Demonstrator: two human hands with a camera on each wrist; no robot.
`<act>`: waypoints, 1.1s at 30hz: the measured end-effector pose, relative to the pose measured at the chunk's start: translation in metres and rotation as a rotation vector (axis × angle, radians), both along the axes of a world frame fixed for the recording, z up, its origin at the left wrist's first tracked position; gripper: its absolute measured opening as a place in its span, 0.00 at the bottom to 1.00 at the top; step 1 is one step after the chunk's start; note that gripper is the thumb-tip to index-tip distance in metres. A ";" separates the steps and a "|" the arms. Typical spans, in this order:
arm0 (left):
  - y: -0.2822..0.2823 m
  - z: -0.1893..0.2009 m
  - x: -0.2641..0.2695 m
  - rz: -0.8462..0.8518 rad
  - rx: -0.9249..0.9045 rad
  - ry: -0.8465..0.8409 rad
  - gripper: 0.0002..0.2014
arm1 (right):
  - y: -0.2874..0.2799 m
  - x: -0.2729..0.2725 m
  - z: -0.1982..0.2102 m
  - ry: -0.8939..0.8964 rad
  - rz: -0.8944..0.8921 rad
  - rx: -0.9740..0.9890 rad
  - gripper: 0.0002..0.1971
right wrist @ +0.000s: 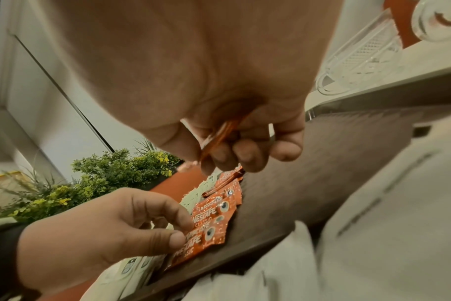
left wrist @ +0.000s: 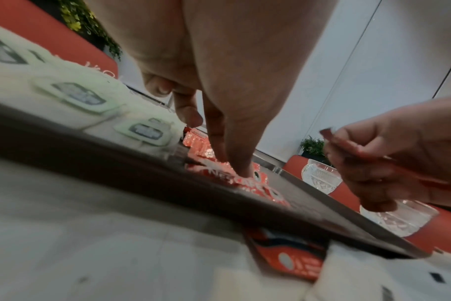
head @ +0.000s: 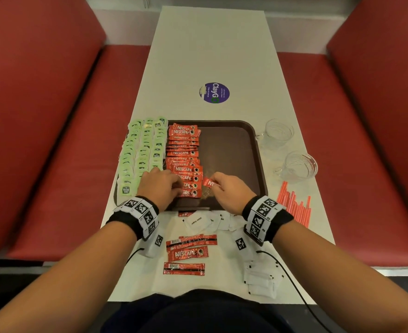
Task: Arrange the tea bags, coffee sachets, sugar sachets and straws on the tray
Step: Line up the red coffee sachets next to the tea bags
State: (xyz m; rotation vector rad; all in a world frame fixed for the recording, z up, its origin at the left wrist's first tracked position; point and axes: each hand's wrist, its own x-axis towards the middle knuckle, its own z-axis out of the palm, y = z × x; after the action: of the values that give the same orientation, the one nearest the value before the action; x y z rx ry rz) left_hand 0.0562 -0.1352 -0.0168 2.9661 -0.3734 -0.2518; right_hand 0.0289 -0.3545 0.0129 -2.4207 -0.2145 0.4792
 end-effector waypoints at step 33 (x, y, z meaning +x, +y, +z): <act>0.021 -0.006 -0.011 0.044 -0.048 0.048 0.07 | 0.007 -0.021 -0.013 -0.027 0.444 -0.283 0.16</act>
State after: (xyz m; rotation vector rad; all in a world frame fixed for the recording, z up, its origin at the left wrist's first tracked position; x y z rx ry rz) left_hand 0.0456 -0.1138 -0.0224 2.9111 -0.3034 -0.3040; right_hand 0.0081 -0.3473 0.0003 -2.6569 -0.7505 0.7121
